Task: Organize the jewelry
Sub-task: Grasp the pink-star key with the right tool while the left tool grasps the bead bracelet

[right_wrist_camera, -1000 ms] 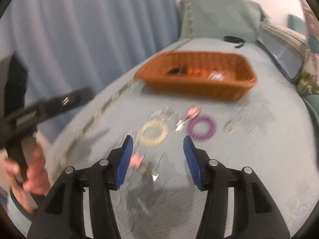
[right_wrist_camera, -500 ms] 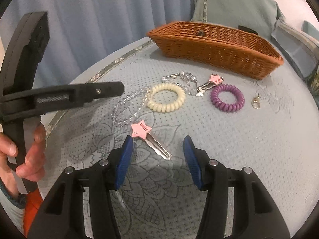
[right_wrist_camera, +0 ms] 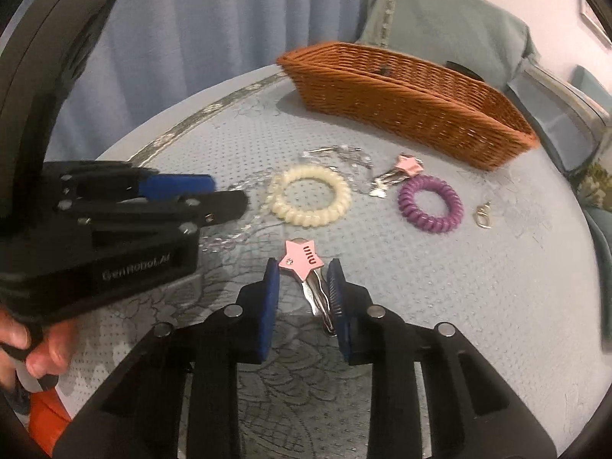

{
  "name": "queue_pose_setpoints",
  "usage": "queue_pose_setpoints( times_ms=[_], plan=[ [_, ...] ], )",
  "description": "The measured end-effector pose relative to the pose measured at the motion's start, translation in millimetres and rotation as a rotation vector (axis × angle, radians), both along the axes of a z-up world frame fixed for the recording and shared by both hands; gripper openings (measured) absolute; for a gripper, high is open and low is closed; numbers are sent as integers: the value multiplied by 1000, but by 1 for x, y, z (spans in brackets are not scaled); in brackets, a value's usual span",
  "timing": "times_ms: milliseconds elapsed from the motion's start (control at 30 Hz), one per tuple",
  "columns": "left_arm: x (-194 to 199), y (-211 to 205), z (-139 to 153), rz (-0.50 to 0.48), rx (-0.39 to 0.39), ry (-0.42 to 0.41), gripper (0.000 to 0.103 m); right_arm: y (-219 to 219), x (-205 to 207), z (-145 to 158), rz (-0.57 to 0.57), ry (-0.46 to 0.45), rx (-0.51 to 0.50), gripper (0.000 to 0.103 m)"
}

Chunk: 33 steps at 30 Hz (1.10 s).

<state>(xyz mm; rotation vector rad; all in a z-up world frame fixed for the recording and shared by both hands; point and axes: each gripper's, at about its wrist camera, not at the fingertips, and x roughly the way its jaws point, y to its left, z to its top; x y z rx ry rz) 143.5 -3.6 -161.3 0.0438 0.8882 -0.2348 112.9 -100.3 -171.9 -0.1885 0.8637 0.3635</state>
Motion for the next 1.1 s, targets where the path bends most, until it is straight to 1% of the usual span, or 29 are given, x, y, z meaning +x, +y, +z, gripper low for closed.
queue_pose_setpoints(
  times_ms=[100, 200, 267, 300, 333, 500, 600, 633, 700, 767, 900, 1100],
  plan=[
    [-2, -5, -1, -4, 48, -14, 30, -12, 2, 1, -50, 11, 20, 13],
    [-3, -3, -1, -6, 53, -19, 30, -27, 6, 2, -101, 18, 37, 13],
    [-3, -6, -1, -6, 66, -28, 24, -36, 9, 4, -120, 27, 71, 13],
    [-4, -7, -1, -4, 80, -35, 12, -40, 9, 5, -127, 29, 87, 13],
    [-4, -8, -1, 0, 89, -41, 6, -44, 10, 6, -133, 28, 102, 13],
    [-7, -6, 6, 41, 61, -89, 6, -58, 8, 13, -158, 10, 149, 13],
    [-7, -2, 12, 49, 9, -102, 6, -66, 5, 20, -169, -18, 170, 13],
    [-8, 2, 16, 49, -33, -111, 6, -70, 4, 23, -174, -28, 186, 13],
    [-10, 6, 23, 44, -91, -129, 6, -76, 2, 28, -179, -36, 208, 13],
    [-13, 12, 32, 28, -173, -151, 6, -80, 2, 32, -183, -44, 219, 13],
    [-15, 19, 41, 11, -274, -169, 6, -86, 2, 34, -179, -38, 242, 13],
    [-19, 22, 50, -14, -353, -187, 6, -85, 2, 35, -177, -41, 250, 13]
  ],
)
